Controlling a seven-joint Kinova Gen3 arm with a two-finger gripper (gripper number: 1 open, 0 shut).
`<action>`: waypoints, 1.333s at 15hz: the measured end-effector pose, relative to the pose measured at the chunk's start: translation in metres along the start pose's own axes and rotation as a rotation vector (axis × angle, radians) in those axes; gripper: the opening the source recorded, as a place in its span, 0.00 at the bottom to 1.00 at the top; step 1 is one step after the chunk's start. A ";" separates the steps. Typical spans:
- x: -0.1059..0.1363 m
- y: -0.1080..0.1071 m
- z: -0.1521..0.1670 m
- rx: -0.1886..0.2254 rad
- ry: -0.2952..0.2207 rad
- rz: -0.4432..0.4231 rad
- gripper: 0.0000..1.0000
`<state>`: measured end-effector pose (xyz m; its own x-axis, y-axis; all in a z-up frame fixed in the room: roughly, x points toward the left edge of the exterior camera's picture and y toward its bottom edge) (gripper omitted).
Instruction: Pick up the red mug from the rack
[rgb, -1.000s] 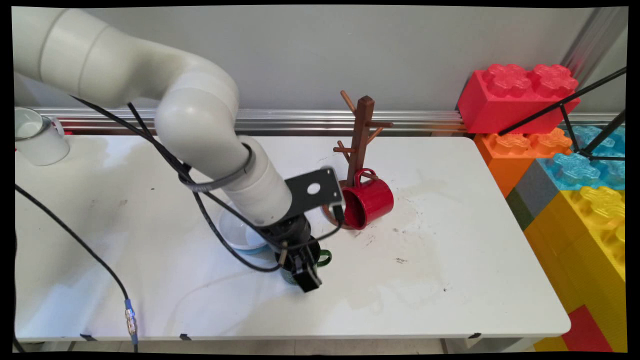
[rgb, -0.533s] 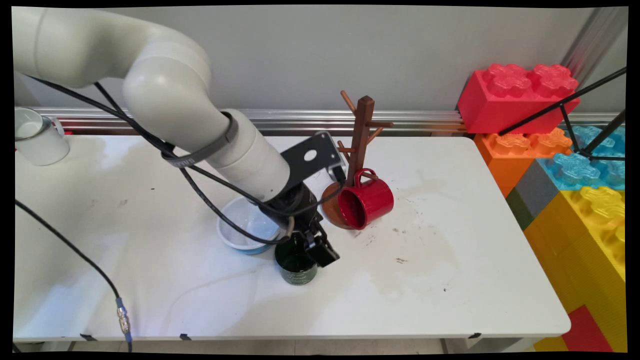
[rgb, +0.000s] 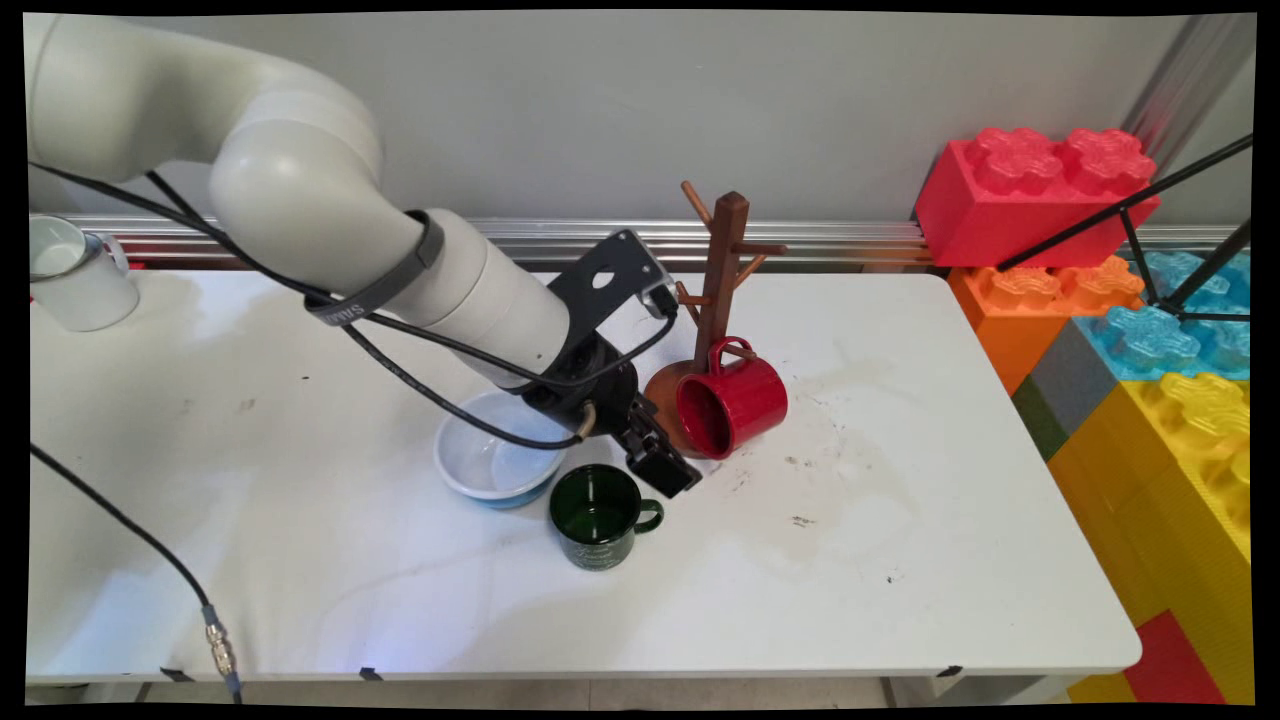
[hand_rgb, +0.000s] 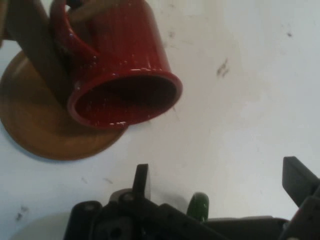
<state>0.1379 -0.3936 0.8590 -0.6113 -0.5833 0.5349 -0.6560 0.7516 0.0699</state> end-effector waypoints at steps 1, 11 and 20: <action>-0.002 -0.002 0.003 0.001 0.019 -0.019 1.00; -0.021 -0.008 0.042 -0.032 0.193 -0.152 1.00; -0.029 -0.004 0.061 -0.052 0.281 -0.224 1.00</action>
<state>0.1317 -0.3985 0.7915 -0.3043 -0.6332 0.7116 -0.7319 0.6336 0.2508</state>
